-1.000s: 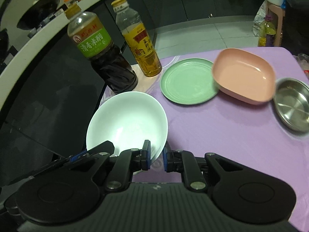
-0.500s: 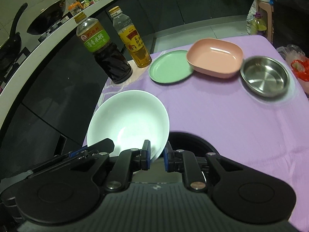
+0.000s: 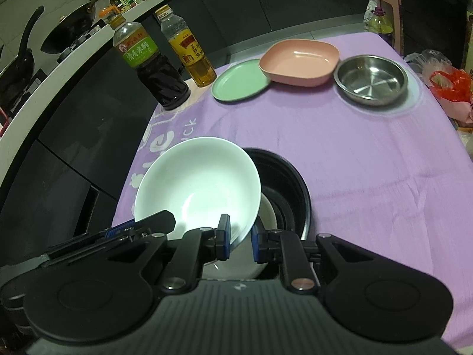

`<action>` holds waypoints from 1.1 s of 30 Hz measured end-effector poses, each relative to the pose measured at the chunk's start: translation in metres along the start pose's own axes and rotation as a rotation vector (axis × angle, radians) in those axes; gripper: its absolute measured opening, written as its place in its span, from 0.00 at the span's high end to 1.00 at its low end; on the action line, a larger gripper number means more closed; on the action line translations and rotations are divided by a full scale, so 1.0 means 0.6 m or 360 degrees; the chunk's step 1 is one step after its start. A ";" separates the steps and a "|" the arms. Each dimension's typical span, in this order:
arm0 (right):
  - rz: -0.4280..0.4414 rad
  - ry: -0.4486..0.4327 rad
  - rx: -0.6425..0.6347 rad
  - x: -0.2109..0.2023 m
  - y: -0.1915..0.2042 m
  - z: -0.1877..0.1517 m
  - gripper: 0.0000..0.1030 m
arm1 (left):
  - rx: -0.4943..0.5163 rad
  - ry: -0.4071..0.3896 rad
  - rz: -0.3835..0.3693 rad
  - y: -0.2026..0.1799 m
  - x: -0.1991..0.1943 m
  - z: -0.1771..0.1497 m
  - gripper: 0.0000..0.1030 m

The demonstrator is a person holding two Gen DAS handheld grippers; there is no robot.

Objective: Organize plates and bowls
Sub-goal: 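Carry the small white bowl with both tools and lower it into the large white bowl, then open both tools and release the small white bowl in the stack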

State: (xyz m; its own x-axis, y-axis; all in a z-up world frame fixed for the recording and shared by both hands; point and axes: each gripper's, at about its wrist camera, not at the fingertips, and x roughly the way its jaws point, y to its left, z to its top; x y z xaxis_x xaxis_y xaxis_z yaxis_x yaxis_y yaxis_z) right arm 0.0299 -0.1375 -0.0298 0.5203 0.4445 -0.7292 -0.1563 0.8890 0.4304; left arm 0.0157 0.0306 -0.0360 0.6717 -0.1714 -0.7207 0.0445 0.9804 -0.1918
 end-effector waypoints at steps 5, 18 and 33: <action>-0.0002 0.0015 0.0011 -0.005 -0.008 -0.016 0.89 | 0.0013 0.0033 -0.0003 -0.004 0.001 -0.016 0.87; -0.0024 0.0066 -0.0005 0.015 -0.007 -0.033 0.89 | -0.0042 0.0107 0.0047 0.018 0.023 -0.030 0.86; -0.0085 -0.0007 -0.0053 0.011 -0.004 -0.030 0.88 | -0.0009 0.0117 0.0041 0.021 0.019 -0.032 0.86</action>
State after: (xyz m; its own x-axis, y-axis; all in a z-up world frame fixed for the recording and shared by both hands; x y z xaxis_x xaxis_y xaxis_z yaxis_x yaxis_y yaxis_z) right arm 0.0186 -0.1350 -0.0451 0.5325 0.3957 -0.7482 -0.1559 0.9147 0.3728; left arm 0.0097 0.0390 -0.0595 0.6165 -0.1532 -0.7723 0.0236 0.9840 -0.1763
